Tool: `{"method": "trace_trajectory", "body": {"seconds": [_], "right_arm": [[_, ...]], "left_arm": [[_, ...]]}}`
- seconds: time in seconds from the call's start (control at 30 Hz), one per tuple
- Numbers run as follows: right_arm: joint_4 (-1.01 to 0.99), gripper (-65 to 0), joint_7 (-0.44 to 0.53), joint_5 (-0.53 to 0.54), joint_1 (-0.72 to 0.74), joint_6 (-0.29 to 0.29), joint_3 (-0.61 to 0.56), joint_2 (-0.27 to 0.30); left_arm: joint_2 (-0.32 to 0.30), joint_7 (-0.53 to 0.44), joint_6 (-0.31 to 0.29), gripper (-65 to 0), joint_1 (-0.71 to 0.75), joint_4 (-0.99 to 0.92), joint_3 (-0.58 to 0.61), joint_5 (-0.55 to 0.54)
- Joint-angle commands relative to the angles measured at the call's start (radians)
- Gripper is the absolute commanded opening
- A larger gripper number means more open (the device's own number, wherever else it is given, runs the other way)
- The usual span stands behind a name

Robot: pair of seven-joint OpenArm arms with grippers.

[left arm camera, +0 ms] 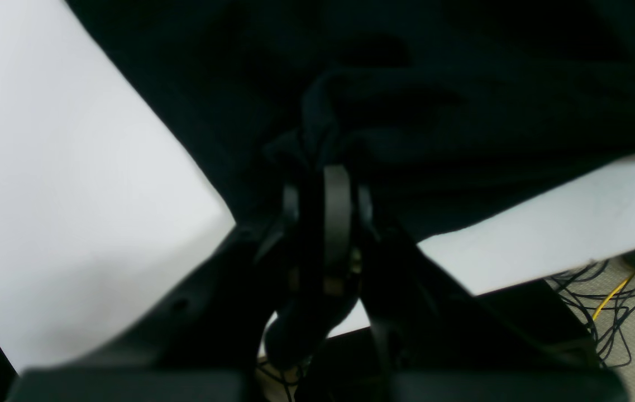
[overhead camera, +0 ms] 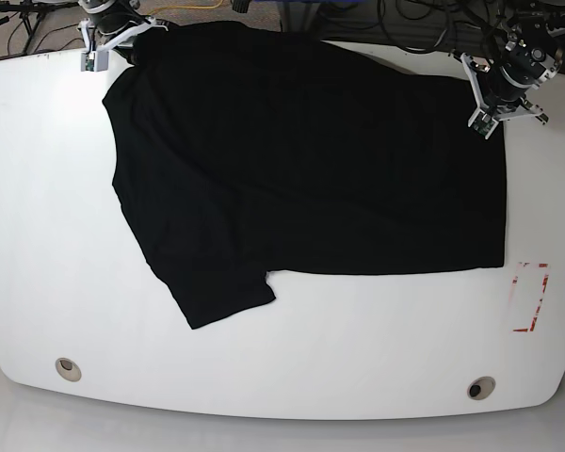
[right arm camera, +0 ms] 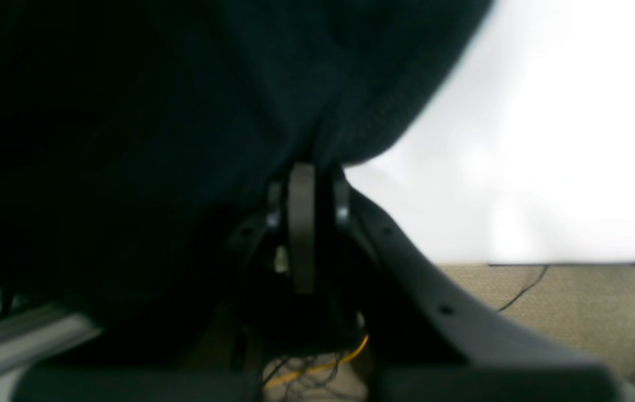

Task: Fold the T-shirt properly
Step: 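Pull the shirt corner outward with the right gripper to smooth it, then move the left gripper along the shirt edge and grasp it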

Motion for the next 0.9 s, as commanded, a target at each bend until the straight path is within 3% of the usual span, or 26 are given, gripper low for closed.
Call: {"method": "trace_trajectory", "body": {"seconds": [0.0, 0.27, 0.87], "right_arm": [[0.053, -63.6, -0.011, -0.003, -0.033, 0.009, -0.002, -0.003], [0.151, -63.6, -0.011, -0.004, -0.045, 0.007, -0.016, -0.008], [0.153, -63.6, -0.011, 0.003, 0.036, 0.009, 0.030, 0.029]], "left_arm": [[-0.010, -0.012, 0.001, -65.0, 0.003, 0.014, -0.006, -0.002], [-0.006, -0.012, 0.001, -65.0, -0.017, 0.021, -0.013, -0.012], [0.019, -0.012, -0.001, -65.0, -0.128, 0.023, -0.075, -0.013]]}}
